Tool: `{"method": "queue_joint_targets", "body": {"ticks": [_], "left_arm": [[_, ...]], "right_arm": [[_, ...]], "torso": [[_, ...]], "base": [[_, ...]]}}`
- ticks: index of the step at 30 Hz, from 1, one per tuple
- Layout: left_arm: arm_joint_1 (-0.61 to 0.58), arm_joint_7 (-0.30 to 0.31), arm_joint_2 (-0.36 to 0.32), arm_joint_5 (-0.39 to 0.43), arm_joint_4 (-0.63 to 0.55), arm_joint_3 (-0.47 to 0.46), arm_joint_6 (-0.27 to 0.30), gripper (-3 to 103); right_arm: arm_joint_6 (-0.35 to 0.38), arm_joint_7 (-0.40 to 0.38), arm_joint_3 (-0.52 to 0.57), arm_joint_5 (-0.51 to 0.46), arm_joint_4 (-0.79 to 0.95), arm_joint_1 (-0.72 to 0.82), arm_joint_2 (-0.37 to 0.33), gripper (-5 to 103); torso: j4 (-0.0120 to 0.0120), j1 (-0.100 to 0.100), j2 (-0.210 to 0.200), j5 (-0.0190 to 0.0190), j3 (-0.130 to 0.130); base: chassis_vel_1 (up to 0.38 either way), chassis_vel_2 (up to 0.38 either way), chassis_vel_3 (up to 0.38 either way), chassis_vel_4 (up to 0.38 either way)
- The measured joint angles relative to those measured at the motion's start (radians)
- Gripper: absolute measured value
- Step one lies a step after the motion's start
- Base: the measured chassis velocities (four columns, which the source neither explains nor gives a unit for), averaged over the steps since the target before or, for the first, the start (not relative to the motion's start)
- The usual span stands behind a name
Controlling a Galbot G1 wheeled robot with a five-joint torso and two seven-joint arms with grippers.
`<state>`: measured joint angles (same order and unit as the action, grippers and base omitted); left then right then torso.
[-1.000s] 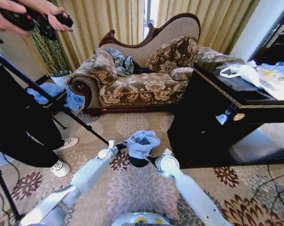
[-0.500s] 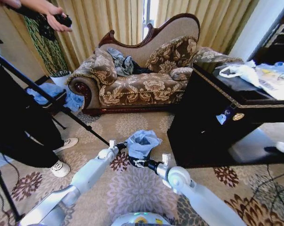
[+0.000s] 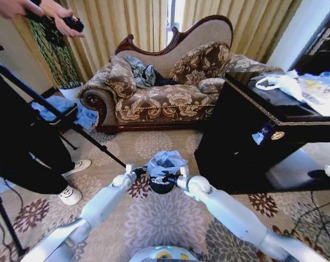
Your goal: Place a garbage bag over the trash bin.
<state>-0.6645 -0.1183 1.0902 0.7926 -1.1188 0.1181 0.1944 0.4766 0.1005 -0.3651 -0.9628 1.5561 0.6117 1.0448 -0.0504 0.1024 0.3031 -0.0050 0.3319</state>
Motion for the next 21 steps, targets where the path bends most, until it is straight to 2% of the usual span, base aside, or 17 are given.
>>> {"method": "queue_joint_targets", "body": {"ticks": [5,6,9,14,21], "left_arm": [[0.0,0.0,-0.001,0.0,-0.002,-0.001,-0.001,0],[0.0,-0.001,-0.001,0.001,-0.004,-0.001,-0.001,0],[0.0,-0.002,0.0,0.001,-0.004,-0.001,-0.003,0],[0.001,-0.005,0.001,0.001,0.001,-0.001,-0.009,0],[0.004,-0.009,0.002,0.001,0.012,0.0,-0.017,0]], "right_arm": [[0.045,-0.002,-0.033,-0.006,-0.042,-0.034,-0.003,100],[0.079,-0.01,-0.047,-0.021,-0.051,-0.049,-0.005,100],[0.121,-0.026,-0.074,-0.048,-0.052,-0.07,-0.017,100],[0.17,-0.052,-0.112,-0.103,-0.02,-0.088,-0.047,100],[0.181,-0.067,-0.112,-0.128,0.012,-0.075,-0.052,100]], "torso": [[-0.0001,0.0,0.0,0.0,0.0],[-0.0001,0.0,0.0,0.0001,0.0],[0.0,0.0,0.0,0.0001,0.0],[-0.0001,0.0,0.0,0.0,0.0],[-0.0001,0.0,0.0,0.0,0.0]], "base": [[0.0,0.0,0.0,0.0],[0.0,0.0,0.0,0.0],[0.0,0.0,0.0,0.0],[0.0,0.0,0.0,0.0],[0.0,0.0,0.0,0.0]]}}
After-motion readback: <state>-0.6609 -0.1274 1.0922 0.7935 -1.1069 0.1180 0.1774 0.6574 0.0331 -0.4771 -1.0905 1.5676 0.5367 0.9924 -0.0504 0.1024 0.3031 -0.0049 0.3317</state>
